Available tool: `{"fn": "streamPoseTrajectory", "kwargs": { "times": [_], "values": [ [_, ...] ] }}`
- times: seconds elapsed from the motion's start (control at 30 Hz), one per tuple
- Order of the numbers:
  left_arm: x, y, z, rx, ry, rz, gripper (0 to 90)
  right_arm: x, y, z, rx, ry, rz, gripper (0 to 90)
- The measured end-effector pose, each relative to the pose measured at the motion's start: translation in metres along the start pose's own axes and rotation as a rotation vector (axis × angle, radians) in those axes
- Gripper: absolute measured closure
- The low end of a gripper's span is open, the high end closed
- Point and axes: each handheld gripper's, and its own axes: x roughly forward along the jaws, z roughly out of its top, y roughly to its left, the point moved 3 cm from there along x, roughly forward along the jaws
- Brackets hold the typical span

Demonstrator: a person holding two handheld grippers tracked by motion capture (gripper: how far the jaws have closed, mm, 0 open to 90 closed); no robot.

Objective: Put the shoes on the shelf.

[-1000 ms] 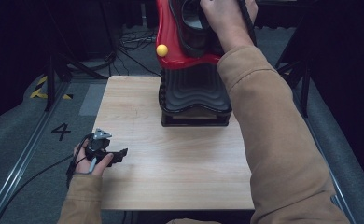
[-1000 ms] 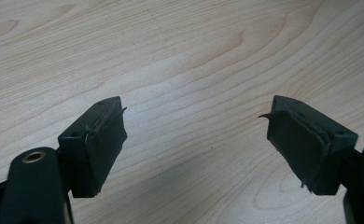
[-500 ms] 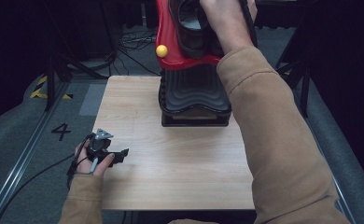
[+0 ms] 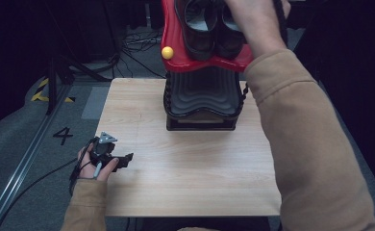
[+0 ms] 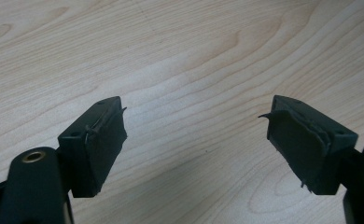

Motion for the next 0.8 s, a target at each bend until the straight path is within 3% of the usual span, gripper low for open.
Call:
{"fn": "streamPoseTrajectory", "kwargs": {
  "times": [0.07, 0.17, 0.3, 0.47, 0.5, 0.6, 0.8],
  "values": [
    [0.000, -0.001, 0.001, 0.000, -0.007, 0.002, 19.8, -0.007, -0.002, -0.001, -0.010, -0.008, 0.013, 50.6],
    [-0.001, -0.004, 0.001, 0.009, -0.006, -0.001, 19.8, -0.031, -0.008, -0.010, -0.079, -0.020, 0.045, 49.3],
    [0.000, -0.005, 0.001, 0.017, 0.000, 0.005, 19.8, -0.049, -0.018, -0.022, -0.109, -0.012, 0.072, 48.5],
    [-0.002, -0.005, 0.003, 0.010, -0.007, 0.009, 19.9, -0.079, -0.043, -0.044, -0.169, -0.013, 0.120, 45.5],
    [-0.002, -0.005, 0.003, 0.010, -0.007, 0.009, 19.8, -0.079, -0.043, -0.044, -0.169, -0.013, 0.120, 45.5],
    [-0.002, -0.004, 0.001, 0.012, 0.004, 0.022, 19.9, -0.095, -0.061, -0.062, -0.197, -0.011, 0.149, 45.2],
    [-0.001, -0.005, 0.001, 0.017, -0.005, 0.031, 20.0, -0.107, -0.075, -0.085, -0.222, -0.004, 0.178, 44.5]
  ]
}}
